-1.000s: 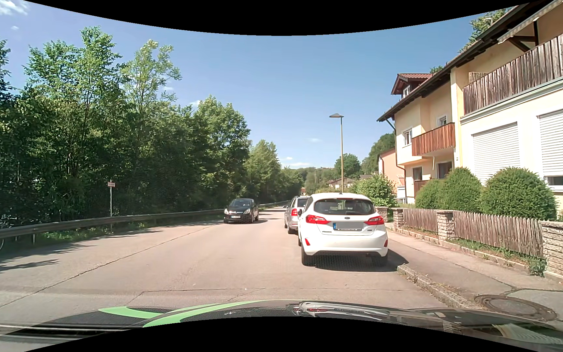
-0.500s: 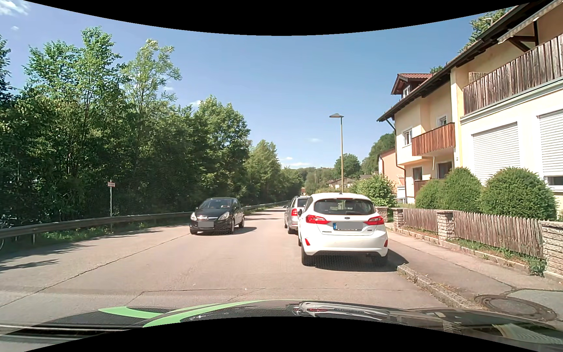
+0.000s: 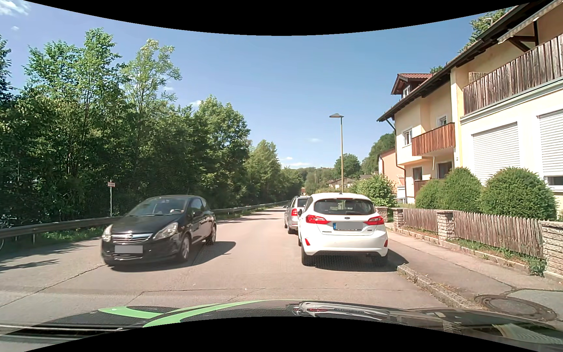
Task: Follow the waypoints while adhering to traffic rules and regulations
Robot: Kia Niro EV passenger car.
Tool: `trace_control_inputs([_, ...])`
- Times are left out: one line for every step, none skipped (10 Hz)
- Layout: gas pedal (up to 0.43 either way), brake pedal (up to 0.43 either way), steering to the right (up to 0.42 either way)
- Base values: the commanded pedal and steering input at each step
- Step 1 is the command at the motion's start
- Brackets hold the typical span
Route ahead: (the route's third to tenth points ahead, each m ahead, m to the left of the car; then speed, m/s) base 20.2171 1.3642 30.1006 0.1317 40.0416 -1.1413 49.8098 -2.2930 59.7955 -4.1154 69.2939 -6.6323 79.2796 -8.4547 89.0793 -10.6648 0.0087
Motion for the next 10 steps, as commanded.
trace_control_inputs([0.0,0.134,-0.071])
trace_control_inputs([0.0,0.0,-0.072])
trace_control_inputs([0.0,0.0,-0.078])
trace_control_inputs([0.0,0.0,-0.086])
trace_control_inputs([0.209,0.0,-0.102])
trace_control_inputs([0.28,0.0,-0.128])
trace_control_inputs([0.28,0.0,-0.169])
trace_control_inputs([0.311,0.0,-0.206])
trace_control_inputs([0.319,0.0,-0.246])
trace_control_inputs([0.319,0.0,-0.29])
